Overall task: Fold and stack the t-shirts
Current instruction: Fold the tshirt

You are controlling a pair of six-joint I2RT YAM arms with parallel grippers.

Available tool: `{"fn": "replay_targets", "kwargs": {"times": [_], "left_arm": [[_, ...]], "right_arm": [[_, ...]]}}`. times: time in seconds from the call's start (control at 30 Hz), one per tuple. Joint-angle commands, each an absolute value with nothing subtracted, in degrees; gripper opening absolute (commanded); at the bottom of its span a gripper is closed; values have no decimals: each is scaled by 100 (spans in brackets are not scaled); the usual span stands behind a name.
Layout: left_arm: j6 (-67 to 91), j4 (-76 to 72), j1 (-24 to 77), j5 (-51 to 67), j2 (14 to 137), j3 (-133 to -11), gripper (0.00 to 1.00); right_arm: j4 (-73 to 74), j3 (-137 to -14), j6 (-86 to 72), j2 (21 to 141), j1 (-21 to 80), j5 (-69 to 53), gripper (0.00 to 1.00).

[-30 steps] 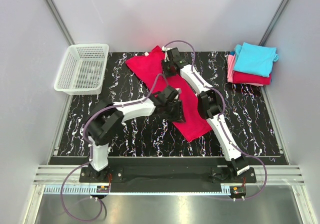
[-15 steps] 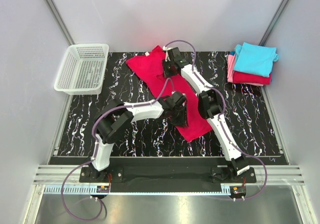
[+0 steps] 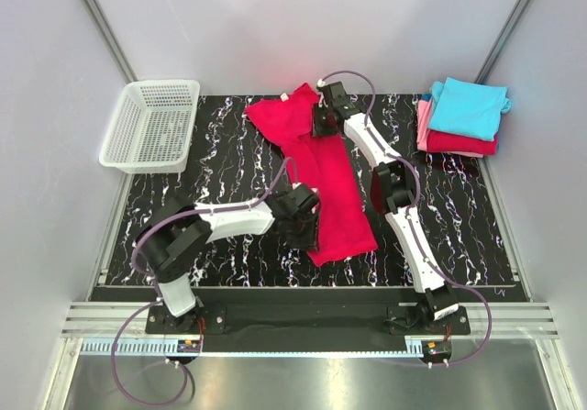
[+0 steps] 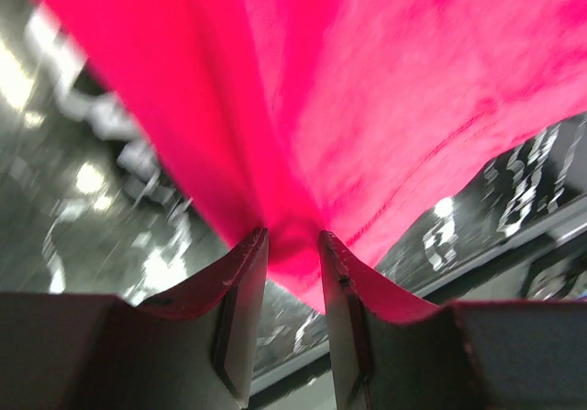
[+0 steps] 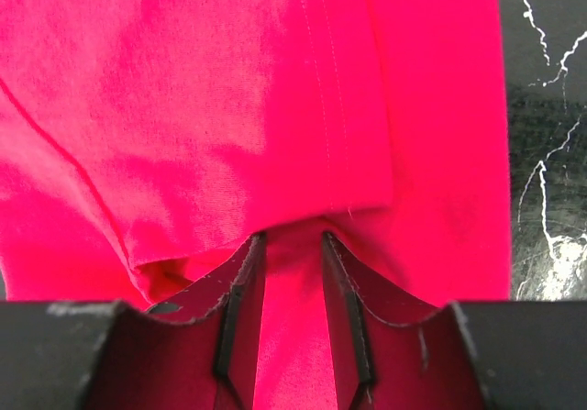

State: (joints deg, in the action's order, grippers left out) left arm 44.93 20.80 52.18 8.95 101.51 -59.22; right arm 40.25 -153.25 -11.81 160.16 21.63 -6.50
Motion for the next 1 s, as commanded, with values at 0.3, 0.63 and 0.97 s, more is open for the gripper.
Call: {"fn": "replay_targets", "kwargs": {"times": [0.3,0.63,0.97], "left_arm": [[4465,3199,5440,1178,8737,-4272,37],[4650,3261,5546,941,7910,-4209,38],[4386,2998,5634,238,7989,-5809,41]], "right_arm": [[4465,-15056,-2153,16032,1951,-614,33],[4438,-14309,-2109,15513,2144,-993,23],[4500,-13790,-1925,15196,2391,-773,21]]}}
